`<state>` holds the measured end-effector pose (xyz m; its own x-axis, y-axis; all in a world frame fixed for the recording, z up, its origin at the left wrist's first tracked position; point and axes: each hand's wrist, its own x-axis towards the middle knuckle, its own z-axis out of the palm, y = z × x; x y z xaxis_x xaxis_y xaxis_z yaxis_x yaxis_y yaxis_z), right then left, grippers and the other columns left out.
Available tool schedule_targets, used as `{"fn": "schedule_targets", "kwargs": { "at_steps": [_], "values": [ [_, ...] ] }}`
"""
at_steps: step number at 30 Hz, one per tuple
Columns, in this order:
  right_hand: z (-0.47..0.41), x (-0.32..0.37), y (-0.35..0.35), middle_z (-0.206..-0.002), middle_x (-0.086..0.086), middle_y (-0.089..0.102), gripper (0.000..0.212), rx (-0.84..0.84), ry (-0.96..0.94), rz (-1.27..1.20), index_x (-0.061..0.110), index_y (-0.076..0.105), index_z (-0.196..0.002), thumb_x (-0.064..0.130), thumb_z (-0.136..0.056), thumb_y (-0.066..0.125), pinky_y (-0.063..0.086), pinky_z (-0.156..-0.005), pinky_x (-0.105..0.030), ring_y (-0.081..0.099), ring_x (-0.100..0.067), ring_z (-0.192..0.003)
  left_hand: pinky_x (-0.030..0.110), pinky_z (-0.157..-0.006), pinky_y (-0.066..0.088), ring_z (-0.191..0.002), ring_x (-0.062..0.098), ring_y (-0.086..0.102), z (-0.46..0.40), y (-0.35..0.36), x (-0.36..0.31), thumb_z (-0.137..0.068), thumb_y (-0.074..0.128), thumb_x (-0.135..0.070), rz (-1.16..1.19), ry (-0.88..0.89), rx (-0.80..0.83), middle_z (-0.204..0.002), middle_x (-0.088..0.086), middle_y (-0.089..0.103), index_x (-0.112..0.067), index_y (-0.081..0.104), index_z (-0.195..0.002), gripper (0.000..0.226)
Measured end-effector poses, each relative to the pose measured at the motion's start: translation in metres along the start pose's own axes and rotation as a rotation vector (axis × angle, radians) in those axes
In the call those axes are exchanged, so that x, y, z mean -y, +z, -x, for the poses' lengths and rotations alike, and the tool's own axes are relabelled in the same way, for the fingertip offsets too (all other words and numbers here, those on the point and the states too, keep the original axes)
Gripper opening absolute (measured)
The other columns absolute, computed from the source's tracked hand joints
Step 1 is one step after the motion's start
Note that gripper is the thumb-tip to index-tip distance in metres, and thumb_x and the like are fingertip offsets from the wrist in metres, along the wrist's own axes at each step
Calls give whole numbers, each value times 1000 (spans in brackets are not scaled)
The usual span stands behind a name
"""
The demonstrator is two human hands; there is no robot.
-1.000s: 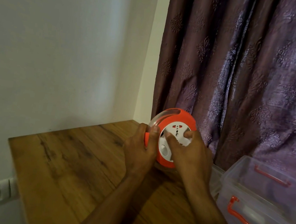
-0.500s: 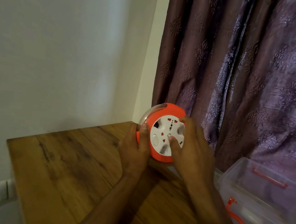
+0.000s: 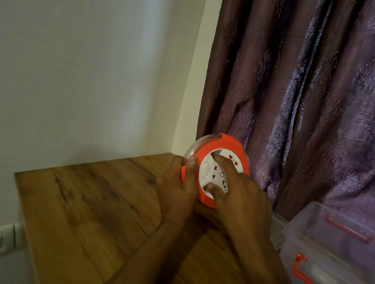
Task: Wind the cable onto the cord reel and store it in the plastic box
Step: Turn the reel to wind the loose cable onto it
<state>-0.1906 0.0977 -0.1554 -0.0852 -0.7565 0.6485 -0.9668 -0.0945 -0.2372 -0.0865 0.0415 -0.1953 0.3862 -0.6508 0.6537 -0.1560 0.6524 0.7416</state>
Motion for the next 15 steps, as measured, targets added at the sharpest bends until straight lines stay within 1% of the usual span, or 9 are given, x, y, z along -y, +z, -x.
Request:
{"fn": "schedule_targets", "kwargs": {
  "at_steps": [1,4,5,7,9,12,15],
  "values": [
    [0,0,0,-129,1,57,63,-10,34,-6,51,22,-136,54,-83,56,44,-88,-44,56,-29,-111,7,-53,52,-66,2,67,1,0,1,-89,36,-58,-15,15,-1,-82,-11,67,-15,63,-101,52],
    [0,-1,1,-123,-2,62,63,-49,99,6,50,27,-135,62,-80,55,42,-92,-45,56,-30,-108,15,-59,55,-69,7,67,2,2,2,-92,37,-56,-38,27,-10,-87,-3,70,-13,64,-105,53],
    [1,-1,3,-122,-5,62,63,-56,112,9,50,27,-135,64,-79,54,42,-92,-45,57,-31,-107,14,-59,54,-69,6,67,2,3,3,-94,39,-57,-45,27,-9,-88,-3,70,-13,64,-106,53],
    [1,-1,4,-118,-9,63,64,-73,141,-5,49,28,-134,68,-78,51,43,-89,-44,57,-33,-105,9,-58,51,-66,3,66,3,4,4,-93,40,-57,-64,38,-11,-85,-10,67,-15,64,-105,49],
    [1,-1,5,-111,-11,64,63,-92,167,-26,48,30,-132,70,-76,50,45,-85,-43,57,-35,-103,6,-56,49,-64,1,65,3,4,3,-90,37,-62,-69,43,-15,-81,-14,65,-18,64,-101,52],
    [1,-2,6,-108,-9,65,60,-78,206,-67,46,31,-127,70,-75,49,45,-81,-42,58,-34,-101,11,-57,52,-63,4,65,4,5,4,-87,33,-67,-78,65,-19,-80,-11,66,-18,64,-100,59],
    [0,-3,7,-112,-10,63,58,-64,288,-165,42,35,-121,72,-73,48,44,-76,-39,57,-34,-102,16,-56,55,-62,5,65,4,6,3,-90,34,-64,-99,105,-2,-78,-10,66,-19,62,-99,54]
  ]
}}
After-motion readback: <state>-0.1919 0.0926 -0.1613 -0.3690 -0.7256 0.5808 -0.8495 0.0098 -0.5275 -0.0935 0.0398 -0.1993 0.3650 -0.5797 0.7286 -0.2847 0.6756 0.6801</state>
